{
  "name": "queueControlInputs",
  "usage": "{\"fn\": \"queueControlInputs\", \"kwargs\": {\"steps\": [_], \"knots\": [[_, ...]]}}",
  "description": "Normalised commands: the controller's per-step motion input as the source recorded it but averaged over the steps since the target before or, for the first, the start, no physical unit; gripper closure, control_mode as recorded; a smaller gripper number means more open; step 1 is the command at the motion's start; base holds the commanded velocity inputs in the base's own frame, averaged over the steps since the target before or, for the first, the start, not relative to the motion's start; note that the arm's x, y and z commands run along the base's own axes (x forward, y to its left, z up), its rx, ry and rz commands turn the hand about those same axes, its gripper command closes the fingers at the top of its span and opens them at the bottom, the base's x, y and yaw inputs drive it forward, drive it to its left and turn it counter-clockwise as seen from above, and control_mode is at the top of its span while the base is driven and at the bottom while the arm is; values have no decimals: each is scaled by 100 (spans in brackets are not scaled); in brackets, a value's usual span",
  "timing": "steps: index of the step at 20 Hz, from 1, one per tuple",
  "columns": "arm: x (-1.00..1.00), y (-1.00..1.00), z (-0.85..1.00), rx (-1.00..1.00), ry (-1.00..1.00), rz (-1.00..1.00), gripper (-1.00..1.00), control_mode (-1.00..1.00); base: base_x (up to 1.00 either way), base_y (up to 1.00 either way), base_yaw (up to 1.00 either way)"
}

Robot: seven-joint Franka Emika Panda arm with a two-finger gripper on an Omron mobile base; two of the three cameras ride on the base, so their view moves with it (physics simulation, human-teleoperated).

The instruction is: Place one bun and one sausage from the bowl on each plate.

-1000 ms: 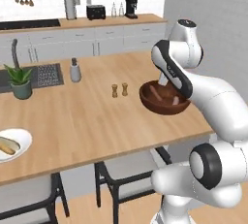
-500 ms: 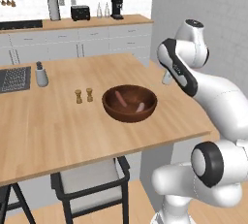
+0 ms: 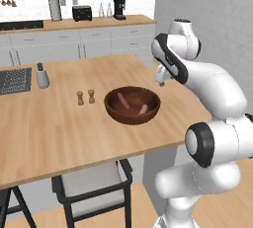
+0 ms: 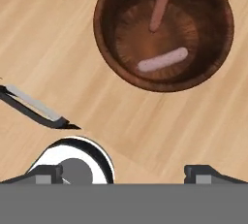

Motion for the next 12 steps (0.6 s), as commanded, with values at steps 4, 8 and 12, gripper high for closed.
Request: {"fn": "queueControlInputs", "kwargs": {"steps": [4, 8, 12], "knots": [[45, 52, -29, 0, 32, -26, -100, -100, 0, 0, 0], [44, 47, -60, -1, 21, -26, -100, -100, 0, 0, 0], [17, 0, -75, -3, 7, -27, -100, -100, 0, 0, 0]]}}
